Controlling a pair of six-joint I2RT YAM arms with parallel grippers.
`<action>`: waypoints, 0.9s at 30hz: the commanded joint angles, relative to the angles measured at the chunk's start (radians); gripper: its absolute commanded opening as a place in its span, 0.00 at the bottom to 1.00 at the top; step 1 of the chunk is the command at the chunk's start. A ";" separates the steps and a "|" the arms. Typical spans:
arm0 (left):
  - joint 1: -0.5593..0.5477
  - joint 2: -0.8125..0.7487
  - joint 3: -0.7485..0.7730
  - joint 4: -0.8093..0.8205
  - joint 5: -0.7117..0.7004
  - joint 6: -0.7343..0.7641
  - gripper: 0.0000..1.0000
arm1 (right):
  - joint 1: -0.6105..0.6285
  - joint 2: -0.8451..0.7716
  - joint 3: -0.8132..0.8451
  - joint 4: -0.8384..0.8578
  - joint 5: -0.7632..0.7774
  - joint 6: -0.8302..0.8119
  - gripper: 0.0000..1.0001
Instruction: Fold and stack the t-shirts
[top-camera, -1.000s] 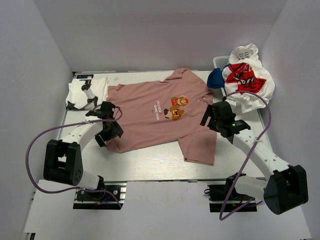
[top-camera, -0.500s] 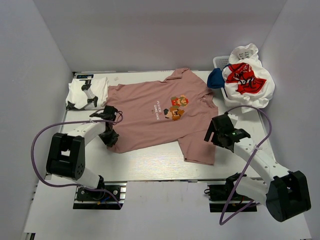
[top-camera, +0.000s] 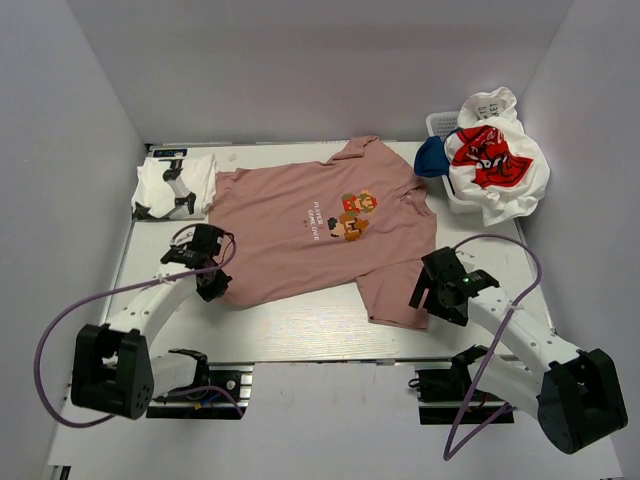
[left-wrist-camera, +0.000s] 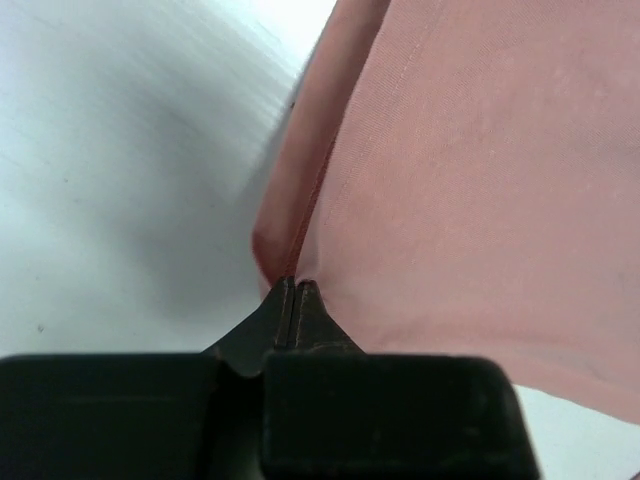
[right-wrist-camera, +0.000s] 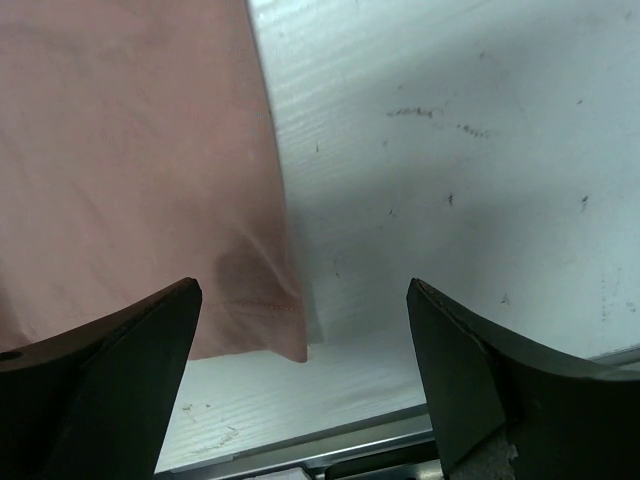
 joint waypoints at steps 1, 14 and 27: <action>-0.004 -0.052 -0.031 -0.027 -0.009 -0.028 0.00 | 0.012 0.027 -0.026 0.031 -0.035 0.045 0.89; -0.004 -0.106 -0.040 -0.074 -0.018 -0.072 0.00 | 0.066 0.034 -0.056 -0.002 -0.171 0.081 0.00; -0.004 -0.303 -0.120 -0.203 0.048 -0.236 0.00 | 0.080 -0.328 0.214 -0.521 -0.132 0.246 0.00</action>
